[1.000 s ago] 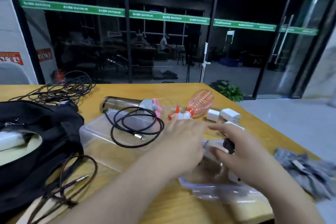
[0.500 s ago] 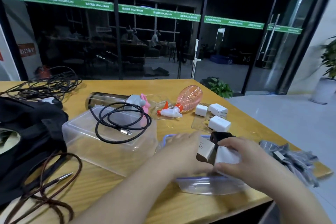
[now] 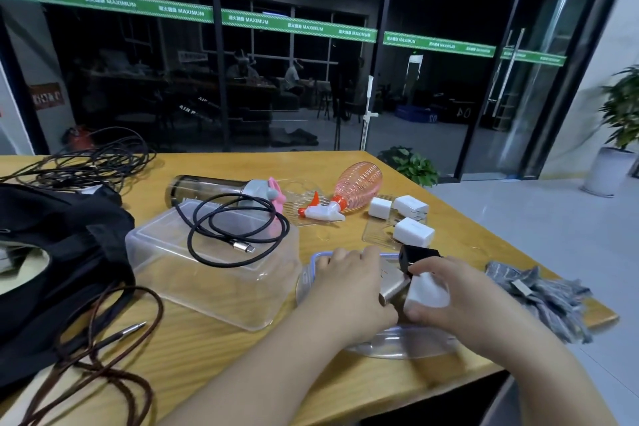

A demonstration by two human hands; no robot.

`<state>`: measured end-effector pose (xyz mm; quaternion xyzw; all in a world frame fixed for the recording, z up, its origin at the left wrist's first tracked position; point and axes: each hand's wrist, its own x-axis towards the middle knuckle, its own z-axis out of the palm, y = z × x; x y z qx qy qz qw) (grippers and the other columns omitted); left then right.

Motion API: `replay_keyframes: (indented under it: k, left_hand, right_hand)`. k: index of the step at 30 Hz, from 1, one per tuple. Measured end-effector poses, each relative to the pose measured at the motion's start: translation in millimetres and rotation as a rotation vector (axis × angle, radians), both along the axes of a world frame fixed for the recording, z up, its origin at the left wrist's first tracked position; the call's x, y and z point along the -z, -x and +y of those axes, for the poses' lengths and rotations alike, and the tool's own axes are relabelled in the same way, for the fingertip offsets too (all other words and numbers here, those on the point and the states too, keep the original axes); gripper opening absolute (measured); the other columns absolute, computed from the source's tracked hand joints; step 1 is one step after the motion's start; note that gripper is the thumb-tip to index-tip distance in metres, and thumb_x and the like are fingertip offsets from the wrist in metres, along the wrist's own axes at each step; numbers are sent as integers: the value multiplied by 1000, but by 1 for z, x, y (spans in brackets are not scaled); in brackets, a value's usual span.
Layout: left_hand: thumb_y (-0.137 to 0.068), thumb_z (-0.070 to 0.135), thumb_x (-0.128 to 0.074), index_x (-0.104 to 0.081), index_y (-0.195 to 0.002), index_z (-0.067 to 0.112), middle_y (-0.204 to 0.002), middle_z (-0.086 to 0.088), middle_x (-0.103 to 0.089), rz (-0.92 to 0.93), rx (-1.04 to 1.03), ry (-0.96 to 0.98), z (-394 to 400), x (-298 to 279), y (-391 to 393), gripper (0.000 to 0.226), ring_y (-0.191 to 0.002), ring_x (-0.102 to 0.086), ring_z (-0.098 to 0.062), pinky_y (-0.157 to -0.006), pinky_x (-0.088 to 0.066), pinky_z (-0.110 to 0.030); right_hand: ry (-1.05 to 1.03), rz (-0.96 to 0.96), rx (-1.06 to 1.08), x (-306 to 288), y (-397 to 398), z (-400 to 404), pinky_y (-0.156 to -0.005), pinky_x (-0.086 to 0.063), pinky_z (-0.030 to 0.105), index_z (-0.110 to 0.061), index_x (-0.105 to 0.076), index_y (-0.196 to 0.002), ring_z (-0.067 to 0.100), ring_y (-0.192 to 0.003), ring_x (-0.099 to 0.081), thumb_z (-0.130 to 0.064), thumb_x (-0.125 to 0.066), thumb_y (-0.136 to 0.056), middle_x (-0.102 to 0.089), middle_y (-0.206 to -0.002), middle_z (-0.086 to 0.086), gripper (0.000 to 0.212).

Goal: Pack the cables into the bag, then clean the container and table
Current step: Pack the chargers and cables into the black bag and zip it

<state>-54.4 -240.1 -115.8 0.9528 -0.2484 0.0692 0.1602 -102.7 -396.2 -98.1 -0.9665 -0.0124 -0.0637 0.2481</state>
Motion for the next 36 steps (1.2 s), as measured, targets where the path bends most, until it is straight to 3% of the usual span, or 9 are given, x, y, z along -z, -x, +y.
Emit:
replay_keyframes:
  k: [5,10,14,16,21,25,27,33,36]
  left_hand:
    - [-80,37,-52,-33,-131,14,-128,-2,-47,-44,-38,103,12,-3,10,59,-117,-34,-23,-92,-34,-34]
    - [-82,37,-52,-22,-139,24,-136,7,-35,-151,-49,243,34,-23,27,66,-126,-21,-15,-99,-27,-28]
    - [-80,33,-57,-19,-140,30,-135,13,-33,-243,-70,336,59,-39,36,71,-126,-19,-9,-100,-26,-23]
    - [-78,32,-59,-23,-136,34,-129,18,-38,-296,-77,381,73,-45,38,68,-123,-20,-6,-97,-29,-22]
    - [-77,34,-63,-27,-132,38,-103,30,-31,-320,-168,480,111,-53,44,66,-116,-25,-2,-78,-23,-14]
    - [-76,39,-68,-21,-138,41,-120,13,-34,-266,-306,540,147,-55,48,78,-116,-37,-7,-86,-30,-18]
    - [-77,37,-68,-22,-138,40,-113,12,-32,-262,-366,551,169,-58,52,76,-113,-42,-11,-88,-35,-23]
    - [-78,34,-69,-26,-142,33,-123,2,-39,-333,-656,552,249,-66,64,77,-120,-39,-17,-96,-34,-31]
    - [-80,32,-68,-28,-145,27,-133,-9,-43,-324,-796,515,293,-63,61,77,-125,-36,-23,-99,-34,-37]
  right_hand:
    - [-23,-103,-18,-5,7,2,-82,-32,21,-43,-48,-118,2,-111,-41,-38,-72,-79,-41,-106,-29,47]
    - [-108,-262,-89,-14,13,16,-79,-33,7,-52,-46,-107,-7,-104,-42,-35,-75,-77,-43,-105,-35,45]
    - [-215,-350,-150,-21,15,37,-80,-39,19,-52,-50,-104,-6,-101,-47,-38,-75,-73,-47,-105,-36,42]
    - [-262,-385,-181,-23,16,49,-79,-43,21,-51,-52,-105,-4,-96,-51,-38,-76,-71,-46,-106,-36,44]
    - [-364,-447,-275,-27,10,88,-75,-41,6,-52,-50,-105,-13,-104,-46,-38,-76,-72,-47,-106,-40,44]
    - [-450,-447,-349,-30,-1,127,-75,-38,1,-47,-49,-110,-25,-104,-37,-32,-75,-76,-46,-110,-36,45]
    - [-495,-454,-395,-33,-4,150,-74,-36,-2,-50,-47,-105,-26,-101,-38,-29,-76,-76,-46,-109,-34,45]
    - [-506,-426,-516,-39,-13,214,-83,-35,5,-47,-44,-113,-11,-108,-42,-38,-70,-80,-45,-113,-33,42]
    - [-507,-340,-581,-42,-21,249,-97,-36,20,-42,-45,-117,0,-119,-38,-37,-69,-83,-42,-116,-27,42]
